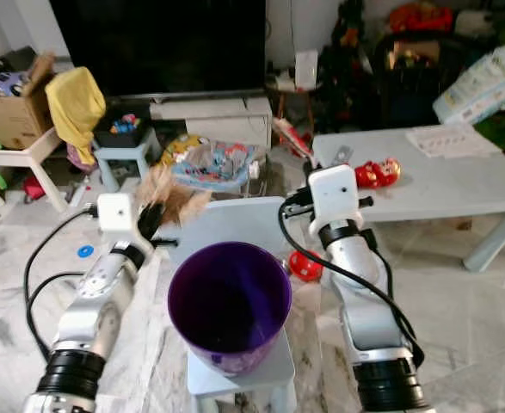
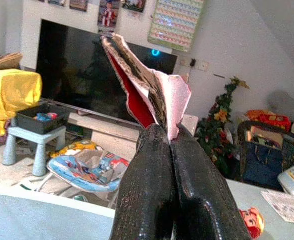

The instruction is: Picking trash to rubbish bin

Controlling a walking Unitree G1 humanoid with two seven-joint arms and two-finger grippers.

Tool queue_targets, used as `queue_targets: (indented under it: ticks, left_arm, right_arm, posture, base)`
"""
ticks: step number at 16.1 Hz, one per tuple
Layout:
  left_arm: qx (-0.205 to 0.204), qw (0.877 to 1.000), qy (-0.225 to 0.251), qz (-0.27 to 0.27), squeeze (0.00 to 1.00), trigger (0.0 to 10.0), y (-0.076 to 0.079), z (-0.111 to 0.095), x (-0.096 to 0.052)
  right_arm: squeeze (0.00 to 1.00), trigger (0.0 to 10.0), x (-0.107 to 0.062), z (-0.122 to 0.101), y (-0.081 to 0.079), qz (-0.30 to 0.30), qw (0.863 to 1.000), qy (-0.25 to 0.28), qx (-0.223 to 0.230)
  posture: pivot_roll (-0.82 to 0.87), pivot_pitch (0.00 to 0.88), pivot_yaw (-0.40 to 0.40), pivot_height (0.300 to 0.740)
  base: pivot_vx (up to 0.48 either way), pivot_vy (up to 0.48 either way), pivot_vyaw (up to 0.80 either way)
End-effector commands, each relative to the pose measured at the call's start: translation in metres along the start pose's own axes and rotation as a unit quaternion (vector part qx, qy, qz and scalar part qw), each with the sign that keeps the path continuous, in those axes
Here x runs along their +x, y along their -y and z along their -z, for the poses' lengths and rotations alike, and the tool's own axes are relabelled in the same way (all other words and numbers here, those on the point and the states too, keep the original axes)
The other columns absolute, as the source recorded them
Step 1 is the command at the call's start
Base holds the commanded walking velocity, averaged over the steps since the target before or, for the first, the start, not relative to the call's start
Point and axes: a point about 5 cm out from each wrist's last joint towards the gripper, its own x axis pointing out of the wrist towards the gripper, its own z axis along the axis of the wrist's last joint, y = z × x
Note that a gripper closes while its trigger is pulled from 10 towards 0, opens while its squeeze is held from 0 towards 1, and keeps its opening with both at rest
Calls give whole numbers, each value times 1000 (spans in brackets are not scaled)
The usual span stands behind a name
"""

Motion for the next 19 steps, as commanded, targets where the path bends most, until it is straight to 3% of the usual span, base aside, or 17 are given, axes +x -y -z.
queue_targets:
  ticks: [1, 3, 4, 6, 10, 11, 12, 19]
  left_arm:
    - [-15, 999, -32, 4, 0, 0, 0, 7, 4]
    - [-22, 991, -122, 40, 0, 0, 4, 34, 5]
    - [-16, 988, -141, 55, 0, 0, 5, 40, 5]
    - [-35, 982, -169, 80, 0, 0, 9, 49, 6]
    - [-82, 970, -206, 97, 0, 0, 19, 60, 11]
    - [-93, 968, -213, 94, 773, 6549, 19, 63, 10]
    - [-111, 964, -228, 82, 1000, 10000, 18, 72, 7]
    - [-155, 956, -234, 83, 1000, 10000, 15, 78, 5]
  right_arm:
    - [0, 0, 2, -4, 1, 2, 1000, 7, 2]
    - [0, 0, 1, -2, -2, -16, 1000, 0, 5]
    - [0, 0, 1, -1, -4, -28, 1000, -4, 7]
    - [0, 0, -1, 1, -12, -75, 997, -13, 14]
    - [0, 0, -3, 3, -10, -78, 997, -20, 15]
    - [0, 0, -4, 3, -11, -80, 996, -22, 16]
    - [0, 0, -6, 4, -14, -86, 996, -25, 19]
    - [0, 0, -9, 5, -22, -107, 994, -28, 20]
  posture:
    - [-53, 0, 0, 740]
    - [-58, 0, -1, 740]
    - [-59, 0, -1, 740]
    - [-62, 0, 0, 740]
    - [-75, 0, 9, 740]
    - [-75, 0, 10, 740]
    - [-76, 0, 11, 740]
    - [-71, 9, 9, 740]
  base:
    - [0, 0, 0]
    - [0, 0, 0]
    - [0, 0, 0]
    - [0, 0, 0]
    - [0, 0, 0]
    - [0, 0, 0]
    - [0, 0, 0]
    - [0, 0, 0]
